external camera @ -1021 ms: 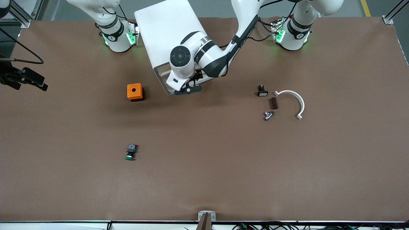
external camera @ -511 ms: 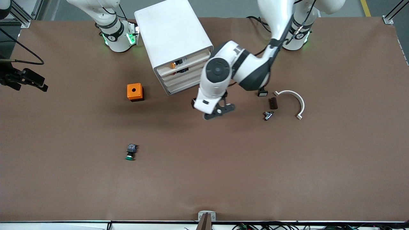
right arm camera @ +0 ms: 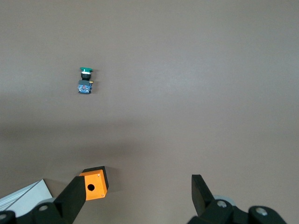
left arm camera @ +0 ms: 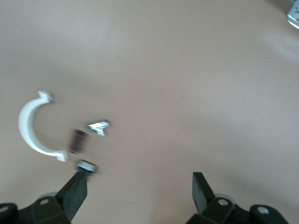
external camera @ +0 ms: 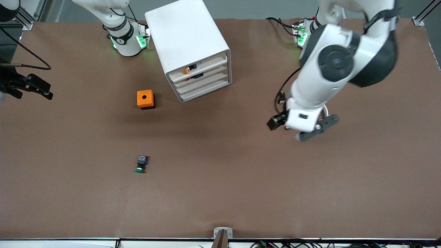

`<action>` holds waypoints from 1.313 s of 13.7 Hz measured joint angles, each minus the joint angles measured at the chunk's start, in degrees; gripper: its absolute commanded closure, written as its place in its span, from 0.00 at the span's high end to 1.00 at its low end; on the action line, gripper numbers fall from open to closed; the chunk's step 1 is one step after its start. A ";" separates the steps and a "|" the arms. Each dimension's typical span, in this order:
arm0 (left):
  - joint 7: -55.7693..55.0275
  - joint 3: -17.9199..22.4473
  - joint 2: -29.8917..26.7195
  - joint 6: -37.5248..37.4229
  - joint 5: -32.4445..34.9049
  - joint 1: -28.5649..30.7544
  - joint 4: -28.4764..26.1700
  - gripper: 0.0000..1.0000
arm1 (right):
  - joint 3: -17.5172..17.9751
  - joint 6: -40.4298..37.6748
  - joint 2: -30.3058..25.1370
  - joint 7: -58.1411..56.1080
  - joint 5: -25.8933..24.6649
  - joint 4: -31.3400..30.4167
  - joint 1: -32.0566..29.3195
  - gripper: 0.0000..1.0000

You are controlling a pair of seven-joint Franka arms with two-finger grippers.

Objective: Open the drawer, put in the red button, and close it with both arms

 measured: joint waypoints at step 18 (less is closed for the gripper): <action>40.98 -5.56 -18.92 -12.67 1.15 27.68 -8.45 1.00 | 0.18 -0.57 -0.11 0.02 -0.01 0.14 0.45 1.00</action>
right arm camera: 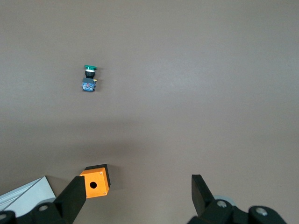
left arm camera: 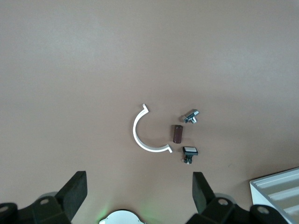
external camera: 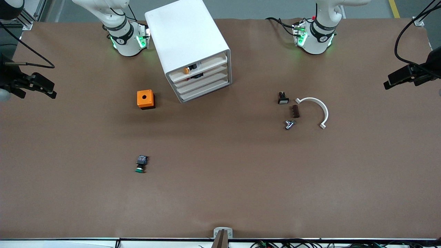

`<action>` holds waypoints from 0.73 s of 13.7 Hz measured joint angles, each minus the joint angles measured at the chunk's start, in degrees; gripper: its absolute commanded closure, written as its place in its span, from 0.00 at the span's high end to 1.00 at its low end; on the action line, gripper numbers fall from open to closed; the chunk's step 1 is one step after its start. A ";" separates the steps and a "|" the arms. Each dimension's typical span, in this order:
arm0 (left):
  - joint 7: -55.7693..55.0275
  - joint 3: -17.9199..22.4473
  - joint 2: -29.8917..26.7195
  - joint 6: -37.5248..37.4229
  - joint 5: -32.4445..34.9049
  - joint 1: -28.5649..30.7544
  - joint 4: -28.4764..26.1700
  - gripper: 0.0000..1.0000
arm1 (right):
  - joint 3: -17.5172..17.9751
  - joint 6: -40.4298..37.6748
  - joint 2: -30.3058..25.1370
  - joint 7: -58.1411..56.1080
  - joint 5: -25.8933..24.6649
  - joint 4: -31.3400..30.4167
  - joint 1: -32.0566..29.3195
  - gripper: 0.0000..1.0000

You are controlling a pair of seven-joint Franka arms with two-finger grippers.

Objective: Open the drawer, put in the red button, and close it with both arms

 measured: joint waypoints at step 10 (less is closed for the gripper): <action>0.00 -2.89 -5.86 4.93 3.71 0.31 -7.69 1.00 | -0.03 -0.20 0.00 0.00 0.00 0.00 0.00 1.00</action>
